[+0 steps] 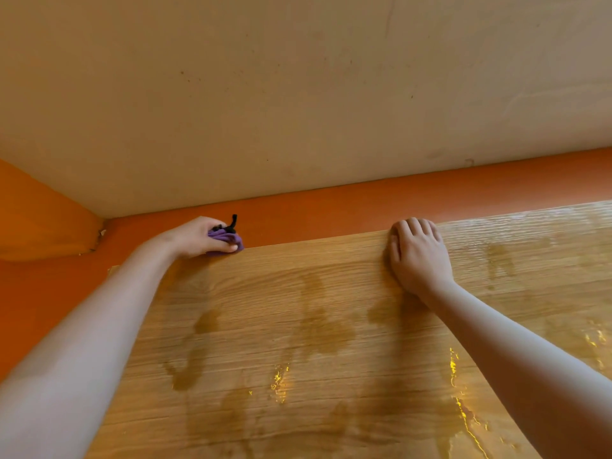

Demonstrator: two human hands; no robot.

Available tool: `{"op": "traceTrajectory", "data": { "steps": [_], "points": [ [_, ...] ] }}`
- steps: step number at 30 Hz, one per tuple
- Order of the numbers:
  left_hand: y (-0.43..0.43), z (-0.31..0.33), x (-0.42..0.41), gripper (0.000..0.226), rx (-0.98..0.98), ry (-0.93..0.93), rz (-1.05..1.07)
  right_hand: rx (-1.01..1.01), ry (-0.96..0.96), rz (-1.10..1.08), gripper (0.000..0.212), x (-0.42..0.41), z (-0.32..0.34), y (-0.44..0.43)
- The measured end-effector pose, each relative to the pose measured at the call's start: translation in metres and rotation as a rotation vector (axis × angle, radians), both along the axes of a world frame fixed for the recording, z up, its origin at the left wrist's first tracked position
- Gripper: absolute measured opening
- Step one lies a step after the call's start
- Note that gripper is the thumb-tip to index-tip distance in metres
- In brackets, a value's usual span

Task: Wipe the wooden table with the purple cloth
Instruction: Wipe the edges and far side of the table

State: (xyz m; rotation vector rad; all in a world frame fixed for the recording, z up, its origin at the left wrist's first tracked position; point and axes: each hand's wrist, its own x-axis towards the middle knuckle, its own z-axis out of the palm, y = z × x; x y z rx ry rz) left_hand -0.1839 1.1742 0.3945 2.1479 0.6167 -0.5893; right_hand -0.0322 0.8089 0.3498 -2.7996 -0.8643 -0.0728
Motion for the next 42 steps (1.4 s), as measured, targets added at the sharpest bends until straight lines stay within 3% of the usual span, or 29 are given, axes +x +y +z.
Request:
{"op": "traceTrajectory", "data": {
  "steps": [6, 12, 16, 24, 34, 42],
  "points": [
    [0.014, 0.002, -0.014, 0.016, 0.017, -0.004, 0.007, -0.042, 0.019, 0.028, 0.04, -0.008, 0.016, 0.013],
    [-0.022, 0.0, 0.012, 0.018, -0.071, -0.105, -0.056, 0.086, 0.186, 0.28, 0.033, -0.074, 0.025, 0.127],
    [-0.025, -0.009, 0.014, 0.023, -0.074, -0.148, -0.057, 0.008, 0.236, 0.225, 0.03, -0.106, 0.009, 0.177],
    [0.056, 0.002, -0.052, 0.024, 0.01, -0.024, 0.007, -0.052, 0.167, 0.193, 0.037, -0.114, 0.002, 0.181],
    [0.004, -0.012, -0.004, 0.023, -0.159, -0.087, 0.014, -0.047, 0.118, 0.191, 0.037, -0.112, -0.001, 0.18],
    [0.099, 0.007, -0.085, 0.029, -0.051, 0.015, 0.168, -0.046, 0.099, 0.174, 0.036, -0.113, -0.003, 0.183]
  ]
}}
